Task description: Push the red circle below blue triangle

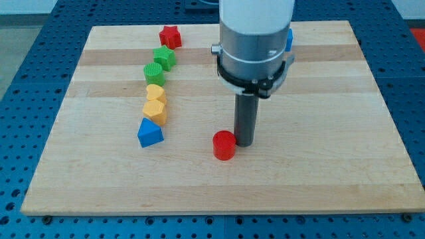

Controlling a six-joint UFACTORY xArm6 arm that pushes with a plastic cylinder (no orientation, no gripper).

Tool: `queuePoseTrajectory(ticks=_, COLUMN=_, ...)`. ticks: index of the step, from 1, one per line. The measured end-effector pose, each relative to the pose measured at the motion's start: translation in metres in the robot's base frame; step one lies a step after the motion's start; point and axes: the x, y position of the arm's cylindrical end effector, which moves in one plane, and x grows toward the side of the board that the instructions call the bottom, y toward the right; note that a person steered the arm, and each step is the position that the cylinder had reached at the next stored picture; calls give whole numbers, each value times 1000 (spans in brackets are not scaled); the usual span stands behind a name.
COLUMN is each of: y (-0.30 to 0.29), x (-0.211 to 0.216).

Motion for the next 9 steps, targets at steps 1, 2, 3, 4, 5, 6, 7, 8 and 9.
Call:
queuePoseTrajectory(ticks=1, y=29, x=13)
queuePoseTrajectory(ticks=2, y=3, x=28)
queuePoseTrajectory(ticks=3, y=-11, x=27)
queuePoseTrajectory(ticks=4, y=4, x=4)
queuePoseTrajectory(ticks=5, y=-49, x=10)
queuePoseTrajectory(ticks=6, y=-100, x=14)
queuePoseTrajectory(ticks=7, y=-84, x=23)
queuePoseTrajectory(ticks=8, y=-78, x=29)
queuePoseTrajectory(ticks=9, y=-90, x=29)
